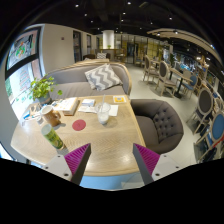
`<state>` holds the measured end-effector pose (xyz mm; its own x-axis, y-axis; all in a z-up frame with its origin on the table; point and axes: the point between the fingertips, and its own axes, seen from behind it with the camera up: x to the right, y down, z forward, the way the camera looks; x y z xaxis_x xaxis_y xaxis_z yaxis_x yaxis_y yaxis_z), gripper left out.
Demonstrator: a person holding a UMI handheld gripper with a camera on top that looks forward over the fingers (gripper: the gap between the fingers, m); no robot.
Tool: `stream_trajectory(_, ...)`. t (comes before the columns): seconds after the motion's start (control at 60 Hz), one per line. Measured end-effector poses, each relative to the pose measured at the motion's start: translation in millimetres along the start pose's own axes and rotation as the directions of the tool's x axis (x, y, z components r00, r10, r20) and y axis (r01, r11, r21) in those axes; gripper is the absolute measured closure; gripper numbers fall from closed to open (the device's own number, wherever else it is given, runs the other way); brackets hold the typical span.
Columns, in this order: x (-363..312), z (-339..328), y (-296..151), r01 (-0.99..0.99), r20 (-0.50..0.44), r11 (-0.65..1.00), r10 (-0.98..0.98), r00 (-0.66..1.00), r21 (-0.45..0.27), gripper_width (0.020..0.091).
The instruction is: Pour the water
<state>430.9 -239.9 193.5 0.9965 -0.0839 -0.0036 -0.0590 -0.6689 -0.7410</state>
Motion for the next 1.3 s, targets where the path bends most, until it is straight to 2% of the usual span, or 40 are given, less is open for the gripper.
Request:
stream_trajectory(0.267, -46, 10, 53, 0.054, 0.073, 0.998, -0.052, 0.996, -0.035, 0.0251)
stream_trajectory(0.383, -88, 13, 77, 0.071, 0.115, 0.996, -0.065, 0.991, -0.048, 0.0248)
stream_trajectory(0.533, -156, 21, 94, 0.087, 0.155, 0.996, -0.083, 0.985, -0.023, 0.025)
stream_trajectory(0.617, -195, 32, 92, 0.082, 0.163, 0.997, -0.081, 0.983, -0.004, 0.0251)
stream_trajectory(0.783, -257, 77, 65, 0.048, 0.155, 0.995, -0.061, 0.986, 0.089, 0.0246)
stream_trajectory(1.0, -290, 146, 36, 0.028, 0.09, 0.987, -0.042, 0.995, 0.158, 0.0249)
stream_trajectory(1.083, -295, 164, 29, 0.032, 0.074, 0.983, -0.046, 0.996, 0.183, 0.0302)
stream_trajectory(1.217, -297, 179, 23, 0.041, 0.042, 0.976, -0.051, 0.998, 0.214, 0.0566)
stream_trajectory(1.3, -298, 180, 20, 0.027, 0.042, 0.973, -0.037, 0.998, 0.229, 0.0593)
